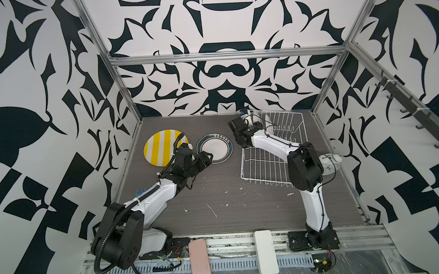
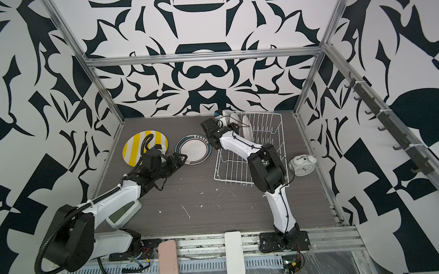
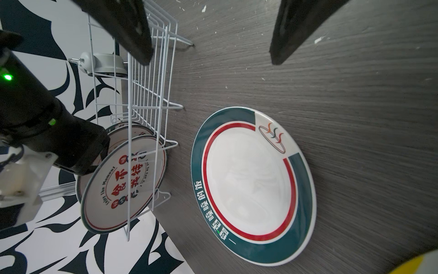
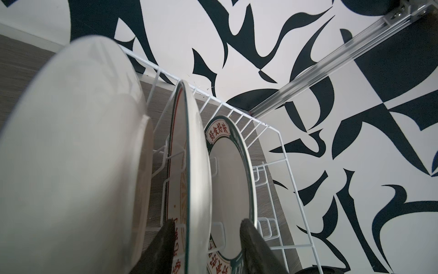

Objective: Unload the plates from the dish rack
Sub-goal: Pick up the plate from the dish rack.

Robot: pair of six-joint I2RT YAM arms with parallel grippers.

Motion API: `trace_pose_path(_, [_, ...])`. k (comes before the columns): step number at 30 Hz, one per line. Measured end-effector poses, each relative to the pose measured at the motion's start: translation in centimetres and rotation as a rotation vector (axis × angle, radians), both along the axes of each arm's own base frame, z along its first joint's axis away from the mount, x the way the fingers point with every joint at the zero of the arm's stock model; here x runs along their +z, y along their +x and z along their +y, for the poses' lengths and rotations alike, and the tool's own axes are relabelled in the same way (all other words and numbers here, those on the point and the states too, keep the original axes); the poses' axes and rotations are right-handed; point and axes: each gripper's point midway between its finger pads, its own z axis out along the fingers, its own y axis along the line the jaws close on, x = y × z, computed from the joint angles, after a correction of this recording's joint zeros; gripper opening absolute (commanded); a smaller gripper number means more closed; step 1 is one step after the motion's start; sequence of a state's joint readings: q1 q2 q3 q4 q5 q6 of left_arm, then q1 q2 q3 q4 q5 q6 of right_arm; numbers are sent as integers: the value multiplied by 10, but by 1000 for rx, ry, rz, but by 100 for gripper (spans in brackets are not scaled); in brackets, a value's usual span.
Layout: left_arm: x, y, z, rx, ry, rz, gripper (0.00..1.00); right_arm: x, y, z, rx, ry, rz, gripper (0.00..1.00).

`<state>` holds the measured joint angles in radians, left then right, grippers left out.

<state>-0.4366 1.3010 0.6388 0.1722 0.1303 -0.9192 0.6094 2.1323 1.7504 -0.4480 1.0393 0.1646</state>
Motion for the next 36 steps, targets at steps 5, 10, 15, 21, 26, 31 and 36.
trace_pose_path(5, [-1, -2, -4, -11, 2, 0, 83, -5, 1, -4, -8, 9, -2, 44])
trace_pose_path(10, [-1, -4, -7, -19, 4, 0, 83, -8, 1, -6, -13, 17, -1, 43])
trace_pose_path(15, [-1, -4, -8, -19, 7, -1, 82, -8, 3, -10, -22, 21, -5, 41])
trace_pose_path(21, [-1, -4, -8, -16, 8, -2, 82, -10, 4, -12, -28, 31, -4, 36])
trace_pose_path(26, [0, -4, -7, -13, 9, -5, 82, -14, 3, -13, -32, 43, -3, 32])
trace_pose_path(31, [8, -6, -6, -10, 0, -28, 82, -18, 1, -14, -35, 42, 4, 29])
trace_pose_path(36, [10, -6, -6, -9, -3, -34, 82, -18, 1, -15, -37, 44, 3, 26])
